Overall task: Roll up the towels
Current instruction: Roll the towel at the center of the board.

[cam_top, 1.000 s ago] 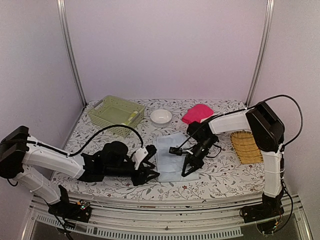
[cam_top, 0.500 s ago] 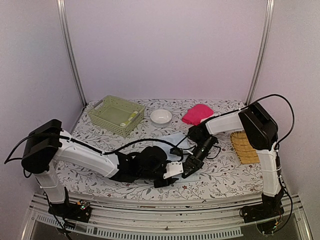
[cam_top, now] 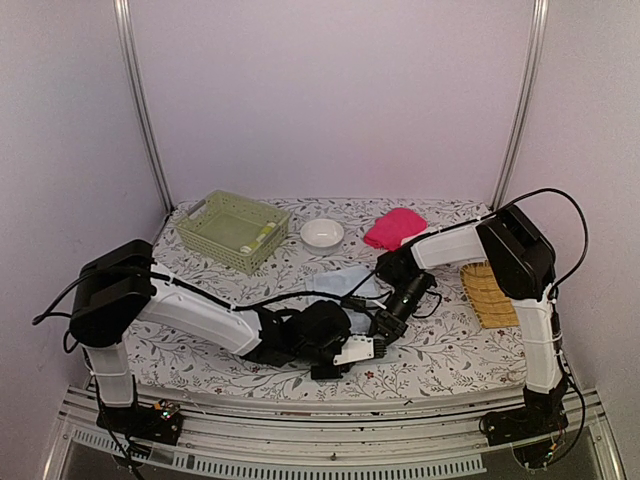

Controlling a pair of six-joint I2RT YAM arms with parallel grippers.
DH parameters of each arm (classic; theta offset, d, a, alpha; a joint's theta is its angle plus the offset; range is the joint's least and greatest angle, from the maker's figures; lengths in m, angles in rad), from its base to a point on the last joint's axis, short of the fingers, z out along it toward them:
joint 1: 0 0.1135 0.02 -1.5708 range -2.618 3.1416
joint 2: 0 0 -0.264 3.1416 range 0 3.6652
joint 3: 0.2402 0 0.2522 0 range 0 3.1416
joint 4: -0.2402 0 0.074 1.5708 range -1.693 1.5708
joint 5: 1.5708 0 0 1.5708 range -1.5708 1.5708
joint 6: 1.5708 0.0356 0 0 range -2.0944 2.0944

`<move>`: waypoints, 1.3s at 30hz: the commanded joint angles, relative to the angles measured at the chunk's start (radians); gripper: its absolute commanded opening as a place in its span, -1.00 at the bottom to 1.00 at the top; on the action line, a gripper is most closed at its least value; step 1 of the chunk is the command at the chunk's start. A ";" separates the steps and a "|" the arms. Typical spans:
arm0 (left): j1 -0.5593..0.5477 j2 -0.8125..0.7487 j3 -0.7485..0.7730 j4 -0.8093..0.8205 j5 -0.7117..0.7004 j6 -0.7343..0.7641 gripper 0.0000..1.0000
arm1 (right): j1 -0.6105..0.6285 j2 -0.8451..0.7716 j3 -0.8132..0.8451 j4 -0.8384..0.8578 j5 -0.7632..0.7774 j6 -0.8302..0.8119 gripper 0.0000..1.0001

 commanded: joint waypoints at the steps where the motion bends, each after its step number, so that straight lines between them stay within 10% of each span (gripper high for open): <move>1: -0.011 0.058 0.013 -0.079 -0.018 0.004 -0.54 | 0.003 0.019 -0.001 -0.002 0.046 -0.011 -0.88; 8: -0.012 -0.008 0.020 -0.137 0.030 -0.040 -0.78 | -0.015 -0.080 0.075 -0.107 0.031 -0.064 -0.18; 23: -0.030 -0.116 0.005 -0.222 0.147 -0.168 -0.82 | -0.030 0.047 0.159 0.162 0.407 0.227 -0.46; 39: 0.020 -0.068 -0.025 -0.135 0.345 -0.311 -0.90 | -0.044 -0.122 0.206 0.066 0.281 0.152 -0.34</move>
